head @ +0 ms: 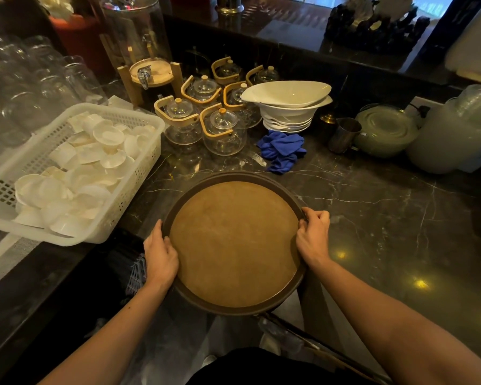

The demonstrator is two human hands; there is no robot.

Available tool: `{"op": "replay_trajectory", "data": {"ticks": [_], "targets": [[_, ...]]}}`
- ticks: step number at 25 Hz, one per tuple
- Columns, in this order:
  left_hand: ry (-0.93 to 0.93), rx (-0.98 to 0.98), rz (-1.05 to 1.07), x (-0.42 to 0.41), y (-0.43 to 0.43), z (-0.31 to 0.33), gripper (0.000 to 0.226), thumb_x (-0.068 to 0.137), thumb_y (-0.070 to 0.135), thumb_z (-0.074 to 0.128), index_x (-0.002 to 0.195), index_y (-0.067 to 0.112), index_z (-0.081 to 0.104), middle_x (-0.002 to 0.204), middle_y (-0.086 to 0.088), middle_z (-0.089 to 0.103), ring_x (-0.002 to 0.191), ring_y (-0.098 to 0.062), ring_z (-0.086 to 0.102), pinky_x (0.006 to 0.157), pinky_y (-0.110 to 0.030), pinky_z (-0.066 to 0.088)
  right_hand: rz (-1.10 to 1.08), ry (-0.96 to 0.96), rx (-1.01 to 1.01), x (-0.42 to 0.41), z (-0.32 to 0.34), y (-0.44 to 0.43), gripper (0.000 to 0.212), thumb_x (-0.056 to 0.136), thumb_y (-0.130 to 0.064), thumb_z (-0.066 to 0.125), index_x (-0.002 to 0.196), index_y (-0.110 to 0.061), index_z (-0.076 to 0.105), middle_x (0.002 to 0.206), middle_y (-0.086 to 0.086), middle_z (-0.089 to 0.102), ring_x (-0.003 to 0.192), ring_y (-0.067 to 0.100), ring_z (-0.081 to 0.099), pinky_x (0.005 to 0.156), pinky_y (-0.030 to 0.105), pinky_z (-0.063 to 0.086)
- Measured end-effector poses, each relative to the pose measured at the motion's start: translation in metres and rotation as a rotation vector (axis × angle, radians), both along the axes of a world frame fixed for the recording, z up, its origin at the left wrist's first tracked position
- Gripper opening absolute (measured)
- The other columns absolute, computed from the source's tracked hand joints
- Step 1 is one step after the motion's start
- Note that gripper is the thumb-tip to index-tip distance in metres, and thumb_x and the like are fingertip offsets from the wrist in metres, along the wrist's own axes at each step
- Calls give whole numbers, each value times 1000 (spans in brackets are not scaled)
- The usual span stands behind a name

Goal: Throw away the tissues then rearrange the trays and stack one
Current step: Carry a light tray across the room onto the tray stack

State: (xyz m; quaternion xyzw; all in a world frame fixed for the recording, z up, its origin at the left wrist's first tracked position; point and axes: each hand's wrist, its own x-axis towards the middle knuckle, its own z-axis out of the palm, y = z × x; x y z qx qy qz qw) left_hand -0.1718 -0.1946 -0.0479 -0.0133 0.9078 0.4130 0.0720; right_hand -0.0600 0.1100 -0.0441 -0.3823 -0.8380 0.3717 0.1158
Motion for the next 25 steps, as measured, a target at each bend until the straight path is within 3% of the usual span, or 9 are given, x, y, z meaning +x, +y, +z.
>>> {"op": "replay_trajectory", "data": {"ticks": [12, 16, 25], "targets": [[67, -54, 13, -9, 7, -9, 44, 103, 18, 37, 147, 7, 36, 142, -17, 42, 133, -31, 40, 111, -42, 30, -16, -91, 50, -13, -10, 3, 39, 103, -26, 40, 138, -9, 44, 132, 14, 56, 120, 29, 55, 98, 44, 44], [31, -117, 65, -11, 7, -11, 44, 103, 26, 37, 142, 6, 41, 138, -18, 45, 125, -33, 47, 104, -45, 37, 22, -206, 100, -18, -13, 5, 39, 104, -36, 35, 125, -6, 51, 121, 15, 58, 106, 29, 59, 89, 43, 45], [-46, -364, 91, -9, 10, 0, 40, 102, 37, 32, 123, 5, 46, 123, -21, 57, 107, -43, 57, 84, -47, 42, -33, -382, 165, -17, -8, 5, 54, 101, -50, 28, 114, -8, 58, 110, 18, 67, 101, 39, 63, 84, 45, 46]]}}
